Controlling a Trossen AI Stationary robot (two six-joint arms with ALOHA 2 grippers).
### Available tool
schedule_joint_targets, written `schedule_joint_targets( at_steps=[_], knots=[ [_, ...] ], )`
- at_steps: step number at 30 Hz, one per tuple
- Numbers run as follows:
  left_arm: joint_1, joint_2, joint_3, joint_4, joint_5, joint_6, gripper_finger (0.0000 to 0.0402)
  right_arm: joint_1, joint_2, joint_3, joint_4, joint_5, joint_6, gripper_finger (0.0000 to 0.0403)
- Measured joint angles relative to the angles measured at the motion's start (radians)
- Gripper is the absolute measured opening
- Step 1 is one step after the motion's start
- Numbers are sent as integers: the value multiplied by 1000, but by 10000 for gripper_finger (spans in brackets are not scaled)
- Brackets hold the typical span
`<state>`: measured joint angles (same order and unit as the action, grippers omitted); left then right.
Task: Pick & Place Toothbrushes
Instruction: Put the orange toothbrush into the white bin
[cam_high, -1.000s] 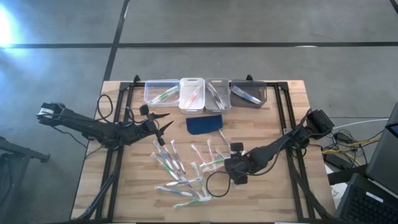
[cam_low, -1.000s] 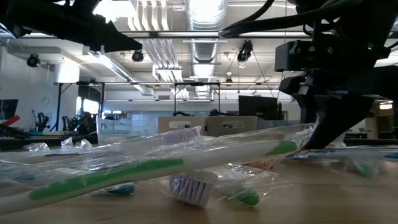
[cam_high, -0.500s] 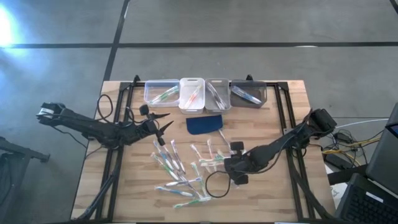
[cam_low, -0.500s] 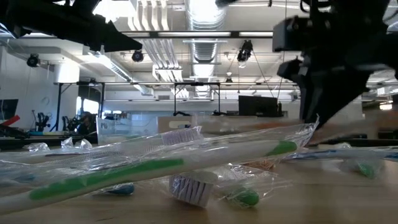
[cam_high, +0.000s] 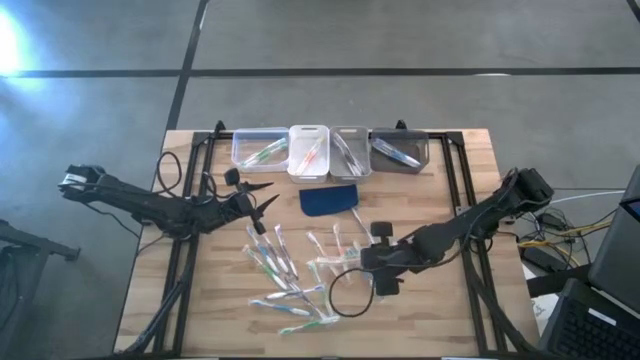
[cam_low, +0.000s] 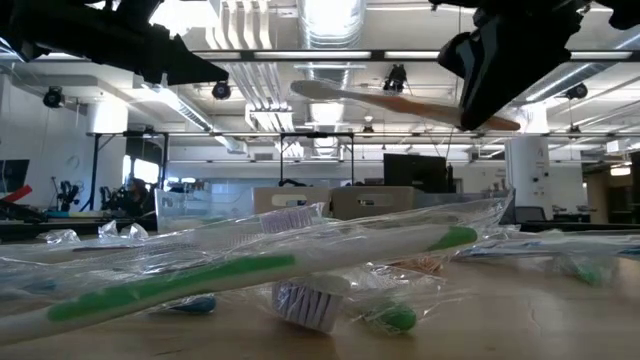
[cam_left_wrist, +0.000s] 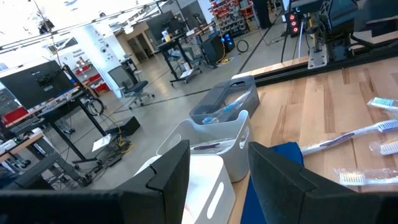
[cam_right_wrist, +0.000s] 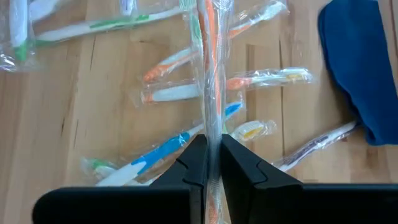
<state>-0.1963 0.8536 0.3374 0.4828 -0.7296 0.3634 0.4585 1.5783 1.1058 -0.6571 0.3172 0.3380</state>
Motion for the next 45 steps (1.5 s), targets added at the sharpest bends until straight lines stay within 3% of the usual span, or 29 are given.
schedule_joint_targets(
  at_steps=[4, 8, 13, 17, 23, 26, 31, 35, 41, 45],
  knots=[
    [0, 0, 0, 0, 0, 0, 168, 7, -22, -34, 73, 42, -1, 23],
    [0, 0, 0, -3, 0, 0, 168, 31, -45, -83, 146, 150, -2, 23],
    [0, 0, 0, -4, 0, -4, 168, 46, -91, -202, 350, 238, -28, 23],
    [0, 0, 0, -4, 7, -63, 168, 40, -126, -322, 659, 263, -151, 23],
    [0, 0, 0, 0, 14, -113, 168, 5, -143, -511, 1291, 247, -449, 23],
    [3, 0, 0, 40, 38, -152, 168, -32, -143, -559, 1456, 207, -517, 23],
    [5, 2, 0, 109, 232, -180, 168, -105, -146, -566, 1483, 139, -563, 23],
    [6, 4, 0, 187, 373, -181, 168, -160, -147, -538, 1484, 7, -610, 23],
    [7, 85, 0, 370, 456, -144, 168, -217, -147, -472, 1484, -142, -658, 23],
    [7, 200, 21, 497, 519, -67, 168, -226, -147, -421, 1483, -169, -656, 23]
  ],
)
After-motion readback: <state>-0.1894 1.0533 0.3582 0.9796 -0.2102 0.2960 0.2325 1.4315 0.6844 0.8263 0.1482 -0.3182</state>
